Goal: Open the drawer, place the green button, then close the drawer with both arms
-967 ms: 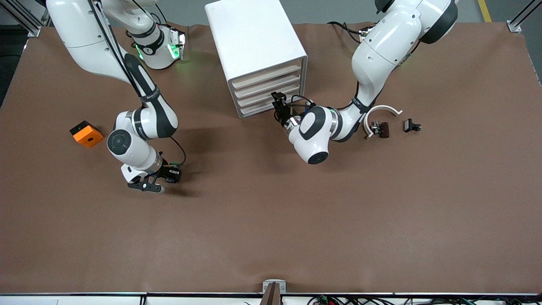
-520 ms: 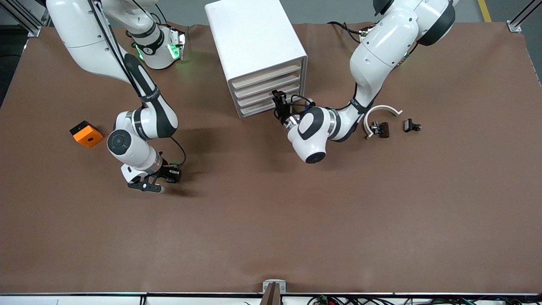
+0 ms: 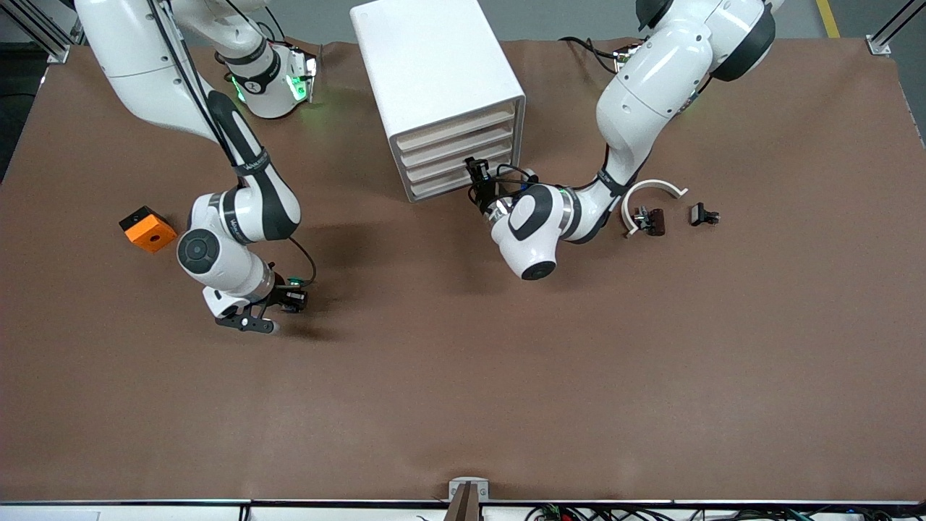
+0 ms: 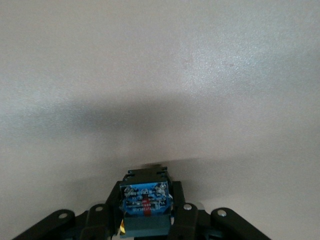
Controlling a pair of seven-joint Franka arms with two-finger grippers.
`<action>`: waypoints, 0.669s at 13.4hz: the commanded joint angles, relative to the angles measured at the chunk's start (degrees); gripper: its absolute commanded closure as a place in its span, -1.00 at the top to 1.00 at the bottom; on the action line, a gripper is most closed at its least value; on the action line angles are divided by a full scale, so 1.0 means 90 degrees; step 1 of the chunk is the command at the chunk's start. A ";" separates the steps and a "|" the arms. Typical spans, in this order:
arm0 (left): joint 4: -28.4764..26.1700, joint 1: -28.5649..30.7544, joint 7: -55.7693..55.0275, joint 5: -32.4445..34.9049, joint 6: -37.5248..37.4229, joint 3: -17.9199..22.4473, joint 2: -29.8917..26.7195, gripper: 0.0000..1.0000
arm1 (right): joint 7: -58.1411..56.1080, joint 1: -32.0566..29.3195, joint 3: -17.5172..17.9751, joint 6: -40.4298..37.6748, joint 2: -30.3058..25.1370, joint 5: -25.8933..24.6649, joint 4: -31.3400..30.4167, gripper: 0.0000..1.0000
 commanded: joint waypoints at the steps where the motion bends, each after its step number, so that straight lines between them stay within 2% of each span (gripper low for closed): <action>1: 0.0225 -0.0017 0.0085 -0.0029 -0.0097 0.0024 0.0155 -1.00 | 0.0065 0.0001 -0.0035 -0.0440 -0.0311 -0.0046 0.0078 -1.00; 6: 0.0539 0.0062 0.0066 -0.0038 -0.0097 0.0492 0.0146 -0.99 | 0.0407 -0.0038 -0.0035 -0.1709 -0.0799 -0.0046 0.0459 -1.00; 9: 0.0782 0.0217 0.0075 -0.0009 -0.0097 0.0609 0.0175 -0.95 | 0.0669 -0.0038 -0.0035 -0.2480 -0.1063 -0.0046 0.0683 -1.00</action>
